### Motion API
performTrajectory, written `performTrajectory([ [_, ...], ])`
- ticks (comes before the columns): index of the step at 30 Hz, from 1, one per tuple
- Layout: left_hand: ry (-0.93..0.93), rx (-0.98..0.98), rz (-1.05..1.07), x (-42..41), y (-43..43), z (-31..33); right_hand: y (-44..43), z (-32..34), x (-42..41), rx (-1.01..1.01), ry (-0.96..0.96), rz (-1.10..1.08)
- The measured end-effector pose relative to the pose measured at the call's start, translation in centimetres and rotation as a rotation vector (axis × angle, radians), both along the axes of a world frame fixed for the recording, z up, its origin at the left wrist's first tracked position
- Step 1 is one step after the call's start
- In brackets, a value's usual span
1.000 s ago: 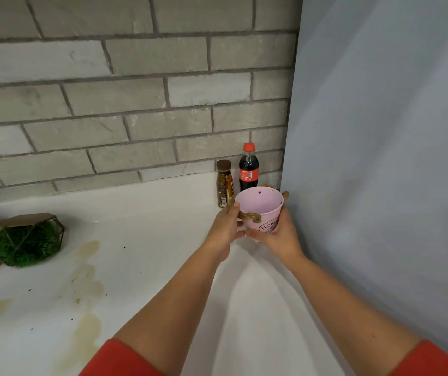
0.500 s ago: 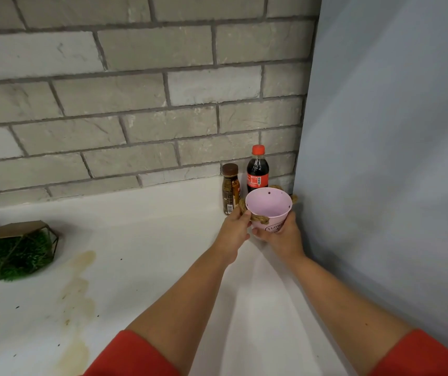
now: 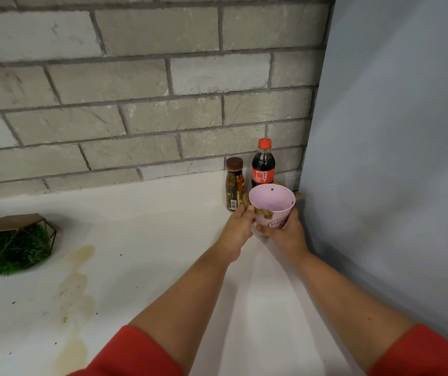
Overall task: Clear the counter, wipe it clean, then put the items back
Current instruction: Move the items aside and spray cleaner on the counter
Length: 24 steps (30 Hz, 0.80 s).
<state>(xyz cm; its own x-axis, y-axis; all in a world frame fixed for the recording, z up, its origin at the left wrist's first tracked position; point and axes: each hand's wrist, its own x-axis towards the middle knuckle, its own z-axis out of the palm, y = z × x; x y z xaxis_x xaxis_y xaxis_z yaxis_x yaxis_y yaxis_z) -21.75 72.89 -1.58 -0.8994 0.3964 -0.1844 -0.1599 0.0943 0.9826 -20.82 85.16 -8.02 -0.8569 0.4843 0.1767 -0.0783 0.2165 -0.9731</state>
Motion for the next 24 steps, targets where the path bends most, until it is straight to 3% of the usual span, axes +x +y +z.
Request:
performTrajectory([
  [7,-0.016,-0.041,0.010,0.2,-0.2,0.0,-0.4,0.1,0.3,0.049,-0.086,-0.034],
  [13,-0.010,-0.080,0.049,0.7,-1.0,0.3,-1.2,1.7,1.5,0.193,-0.374,-0.202],
  [18,-0.029,-0.084,0.134,1.0,-2.3,0.3,-2.6,2.0,2.5,0.062,-0.445,-0.210],
  [24,0.027,-0.124,0.131,2.5,-4.2,1.0,-5.9,3.0,3.6,-0.049,-0.514,0.019],
])
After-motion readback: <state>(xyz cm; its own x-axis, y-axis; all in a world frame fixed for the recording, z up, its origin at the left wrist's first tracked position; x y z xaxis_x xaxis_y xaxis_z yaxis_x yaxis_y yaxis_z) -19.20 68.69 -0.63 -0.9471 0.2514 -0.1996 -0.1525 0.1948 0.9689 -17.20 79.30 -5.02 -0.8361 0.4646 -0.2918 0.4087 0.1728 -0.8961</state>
